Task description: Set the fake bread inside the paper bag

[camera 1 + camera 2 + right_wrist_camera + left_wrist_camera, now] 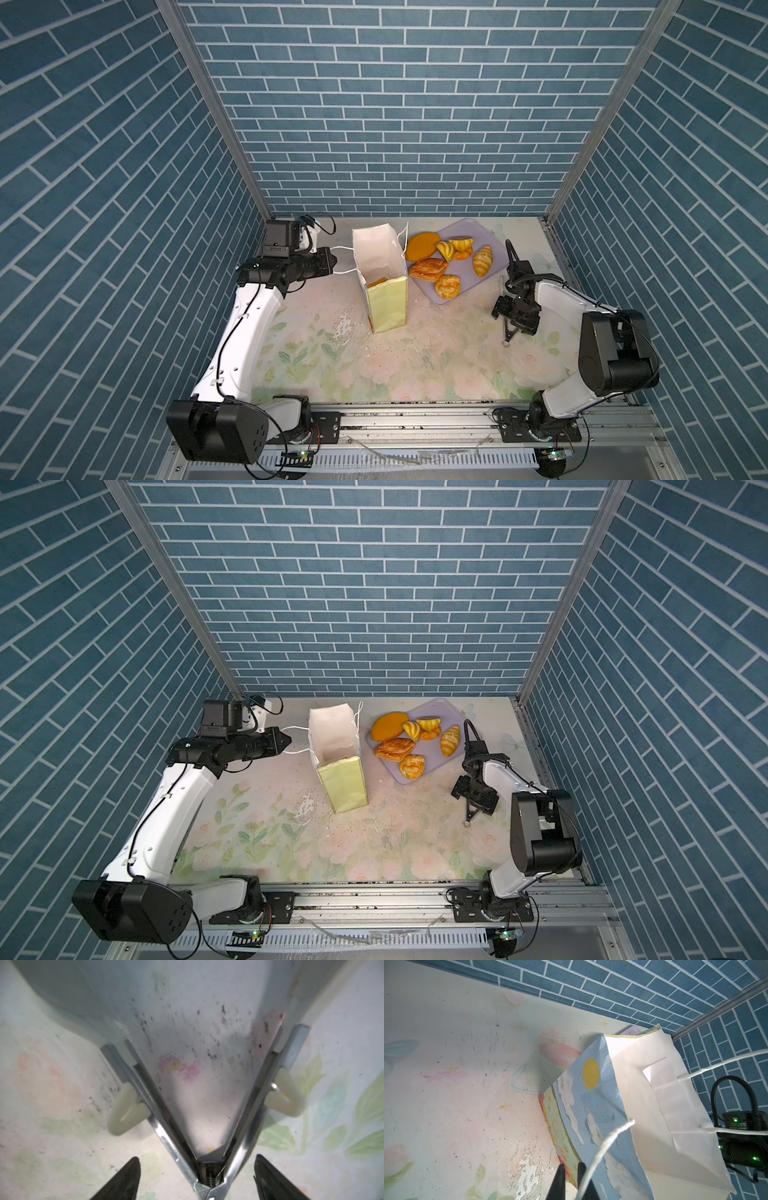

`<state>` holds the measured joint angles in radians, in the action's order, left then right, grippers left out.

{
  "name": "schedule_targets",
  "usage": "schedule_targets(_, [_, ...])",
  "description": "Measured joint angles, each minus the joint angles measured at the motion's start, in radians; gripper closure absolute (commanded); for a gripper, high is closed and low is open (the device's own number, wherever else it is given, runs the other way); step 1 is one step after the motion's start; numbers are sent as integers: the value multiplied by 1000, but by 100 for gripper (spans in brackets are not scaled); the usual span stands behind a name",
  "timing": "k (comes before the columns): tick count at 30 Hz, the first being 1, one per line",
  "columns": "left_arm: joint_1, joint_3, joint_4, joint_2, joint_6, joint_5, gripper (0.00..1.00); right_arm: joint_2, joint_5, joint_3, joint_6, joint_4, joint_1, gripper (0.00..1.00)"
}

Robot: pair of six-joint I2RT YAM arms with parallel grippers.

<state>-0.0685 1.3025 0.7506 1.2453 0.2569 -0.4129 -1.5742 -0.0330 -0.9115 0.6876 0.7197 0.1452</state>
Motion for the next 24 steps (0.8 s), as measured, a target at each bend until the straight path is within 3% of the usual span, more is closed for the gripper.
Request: schedule_targets(24, [8, 0, 1, 0, 0, 0, 85, 2, -6, 64, -18, -90, -1, 24])
